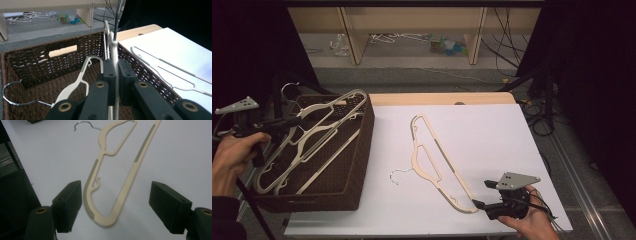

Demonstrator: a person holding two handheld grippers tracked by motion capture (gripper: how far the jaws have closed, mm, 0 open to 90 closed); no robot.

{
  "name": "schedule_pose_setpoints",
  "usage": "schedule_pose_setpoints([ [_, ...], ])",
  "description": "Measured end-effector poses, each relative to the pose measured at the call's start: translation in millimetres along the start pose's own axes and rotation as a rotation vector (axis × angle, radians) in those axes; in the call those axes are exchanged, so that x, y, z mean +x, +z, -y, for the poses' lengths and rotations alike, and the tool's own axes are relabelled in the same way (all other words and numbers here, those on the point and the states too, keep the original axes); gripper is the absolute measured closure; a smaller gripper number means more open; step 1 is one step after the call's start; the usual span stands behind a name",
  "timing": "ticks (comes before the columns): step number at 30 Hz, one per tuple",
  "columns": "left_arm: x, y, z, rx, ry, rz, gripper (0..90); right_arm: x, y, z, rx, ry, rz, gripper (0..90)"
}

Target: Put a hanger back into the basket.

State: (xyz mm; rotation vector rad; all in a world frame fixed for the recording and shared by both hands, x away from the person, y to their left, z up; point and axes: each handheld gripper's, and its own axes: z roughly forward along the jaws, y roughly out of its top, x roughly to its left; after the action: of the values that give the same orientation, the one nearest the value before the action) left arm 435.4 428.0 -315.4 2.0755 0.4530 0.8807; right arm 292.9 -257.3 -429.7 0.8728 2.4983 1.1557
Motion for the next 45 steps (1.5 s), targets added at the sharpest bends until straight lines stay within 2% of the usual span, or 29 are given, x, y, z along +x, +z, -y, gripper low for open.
schedule_pose_setpoints([
  [2, -3.6, 2.1, 4.3, 0.004, -0.016, 0.002, 85.9, 0.7, 0.7, 0.2, 0.003, 0.002, -0.001, 27.6],
  [4, -6.8, 6.7, 8.2, 0.022, -0.006, 0.012, 85.8, 1.4, 1.1, 0.1, 0.008, 0.004, -0.002, 27.6],
  [6, -11.4, 11.6, 13.5, 0.032, -0.045, 0.029, 85.8, 1.2, 1.5, -0.1, 0.004, -0.004, -0.002, 27.6],
  [7, -14.5, 14.6, 17.0, 0.034, -0.078, 0.04, 85.8, 1.3, 1.4, -0.2, 0.005, -0.005, -0.003, 27.6],
  [8, -16.3, 17.4, 20.1, 0.037, -0.091, 0.047, 85.8, 1.4, 1.2, -0.2, 0.004, -0.004, -0.005, 27.6],
  [12, -21.0, 26.7, 28.7, 0.067, -0.086, 0.053, 85.8, 1.1, 1.4, 0.1, 0.005, -0.005, -0.004, 27.6],
  [15, -27.8, 36.4, 35.9, 0.117, -0.091, 0.055, 85.7, 1.3, 1.7, 0.4, 0.01, 0.001, -0.01, 27.7],
  [17, -27.7, 37.6, 41.4, 0.147, -0.083, 0.04, 85.2, 1.3, 1.9, 0.5, 0.011, -0.001, -0.009, 27.6],
  [18, -26.3, 36.6, 44.3, 0.16, -0.069, 0.028, 84.9, 1.3, 2.1, 0.6, 0.01, -0.004, -0.008, 27.6],
  [19, -24.5, 36.0, 46.9, 0.18, -0.037, 0.003, 84.0, 1.6, 1.9, 0.5, 0.011, -0.001, -0.01, 27.6],
  [20, -21.6, 34.7, 47.8, 0.214, 0.028, -0.022, 83.0, 1.5, 2.1, 0.4, 0.013, -0.002, -0.013, 27.6],
  [21, -19.1, 33.8, 48.6, 0.239, 0.075, -0.034, 82.0, 1.7, 2.5, 0.4, 0.011, -0.002, -0.011, 27.4],
  [22, -15.2, 33.8, 50.5, 0.237, 0.119, -0.046, 81.4, 2.0, 2.9, 0.6, 0.016, 0.0, -0.011, 27.3],
  [23, -13.4, 33.4, 50.7, 0.248, 0.146, -0.058, 80.8, 2.3, 3.5, 0.8, 0.018, -0.004, -0.007, 27.1],
  [24, -12.9, 33.5, 50.8, 0.269, 0.157, -0.064, 80.1, 1.9, 4.0, 0.8, 0.015, -0.014, -0.008, 26.7],
  [25, -13.4, 33.9, 51.1, 0.297, 0.15, -0.063, 78.7, 2.5, 3.9, 0.8, 0.017, -0.008, -0.012, 26.4],
  [27, -14.5, 33.3, 52.5, 0.349, 0.14, -0.079, 68.0, 2.4, 4.5, 0.8, 0.017, -0.012, -0.014, 26.4],
  [28, -17.8, 33.3, 52.9, 0.368, 0.105, -0.084, 66.2, 2.4, 4.5, 0.8, 0.018, -0.012, -0.016, 26.4],
  [29, -19.1, 33.5, 53.8, 0.357, 0.092, -0.095, 65.6, 2.2, 4.6, 1.0, 0.018, -0.014, -0.015, 26.5],
  [30, -16.3, 30.9, 52.0, 0.391, 0.126, -0.076, 63.5, 1.9, 4.6, 1.2, 0.019, -0.016, -0.014, 26.5],
  [31, -16.5, 30.3, 51.5, 0.38, 0.114, -0.102, 59.8, 2.2, 4.4, 1.1, 0.018, -0.008, -0.012, 26.4],
  [32, -12.9, 26.5, 48.6, 0.41, 0.158, -0.107, 54.8, 2.0, 4.6, 1.3, 0.015, -0.01, -0.011, 26.4],
  [33, -13.8, 25.1, 47.4, 0.387, 0.133, -0.139, 52.8, 2.0, 4.7, 1.3, 0.015, -0.009, -0.013, 26.4],
  [35, -18.3, 21.4, 41.5, 0.357, 0.1, -0.174, 50.6, 2.1, 5.2, 1.3, 0.021, -0.008, -0.017, 26.4],
  [38, -27.8, 19.7, 29.8, 0.305, 0.057, -0.187, 43.8, 2.9, 5.0, 1.4, 0.025, -0.004, -0.018, 26.4],
  [41, -43.7, 18.9, 15.5, 0.239, 0.004, -0.185, 39.8, 2.4, 5.0, 1.6, 0.019, -0.001, -0.015, 26.4],
  [42, -48.8, 18.4, 10.2, 0.216, -0.001, -0.179, 38.8, 2.4, 5.3, 2.1, 0.02, -0.001, -0.012, 26.3],
  [45, -67.4, 19.8, -4.4, 0.121, -0.049, -0.146, 35.2, 2.2, 6.6, 2.9, 0.021, -0.001, -0.01, 26.3],
])
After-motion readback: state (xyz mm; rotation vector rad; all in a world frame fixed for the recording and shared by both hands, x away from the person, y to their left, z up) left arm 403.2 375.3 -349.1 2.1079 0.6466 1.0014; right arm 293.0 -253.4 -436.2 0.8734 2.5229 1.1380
